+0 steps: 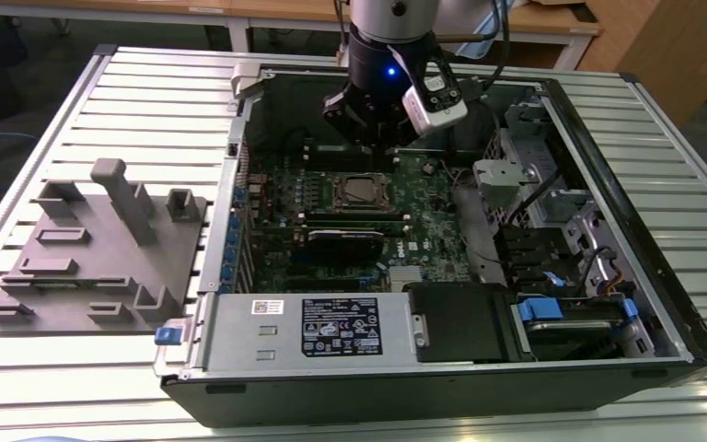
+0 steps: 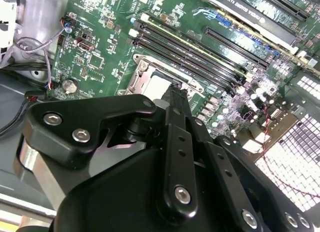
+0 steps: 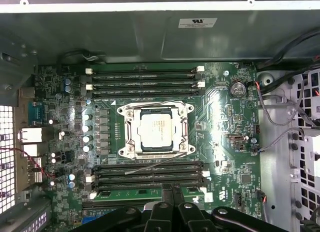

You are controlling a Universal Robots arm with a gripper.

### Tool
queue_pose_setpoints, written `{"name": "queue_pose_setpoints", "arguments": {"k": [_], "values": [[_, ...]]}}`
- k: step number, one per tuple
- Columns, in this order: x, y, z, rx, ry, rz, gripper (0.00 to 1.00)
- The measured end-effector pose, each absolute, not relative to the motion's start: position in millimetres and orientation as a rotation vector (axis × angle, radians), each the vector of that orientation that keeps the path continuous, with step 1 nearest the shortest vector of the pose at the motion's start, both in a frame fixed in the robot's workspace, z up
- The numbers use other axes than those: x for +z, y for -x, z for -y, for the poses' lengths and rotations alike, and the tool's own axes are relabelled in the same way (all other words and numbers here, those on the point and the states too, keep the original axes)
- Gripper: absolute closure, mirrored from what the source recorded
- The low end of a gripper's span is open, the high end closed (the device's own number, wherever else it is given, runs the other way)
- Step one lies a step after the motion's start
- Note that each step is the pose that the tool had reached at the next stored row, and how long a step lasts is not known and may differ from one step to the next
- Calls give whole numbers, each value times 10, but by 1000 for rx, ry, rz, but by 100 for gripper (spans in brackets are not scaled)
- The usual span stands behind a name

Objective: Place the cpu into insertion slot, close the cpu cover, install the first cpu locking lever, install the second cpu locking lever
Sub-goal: 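Install the second cpu locking lever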

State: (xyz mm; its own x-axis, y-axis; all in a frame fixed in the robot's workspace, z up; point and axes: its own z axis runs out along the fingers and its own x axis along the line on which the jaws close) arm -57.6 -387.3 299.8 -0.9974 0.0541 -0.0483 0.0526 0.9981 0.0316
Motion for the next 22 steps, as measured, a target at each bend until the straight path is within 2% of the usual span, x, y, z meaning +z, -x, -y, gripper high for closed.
{"name": "queue_pose_setpoints", "arguments": {"k": [22], "values": [[2944, 576, 3873, 52, -83, -3091, 90]]}}
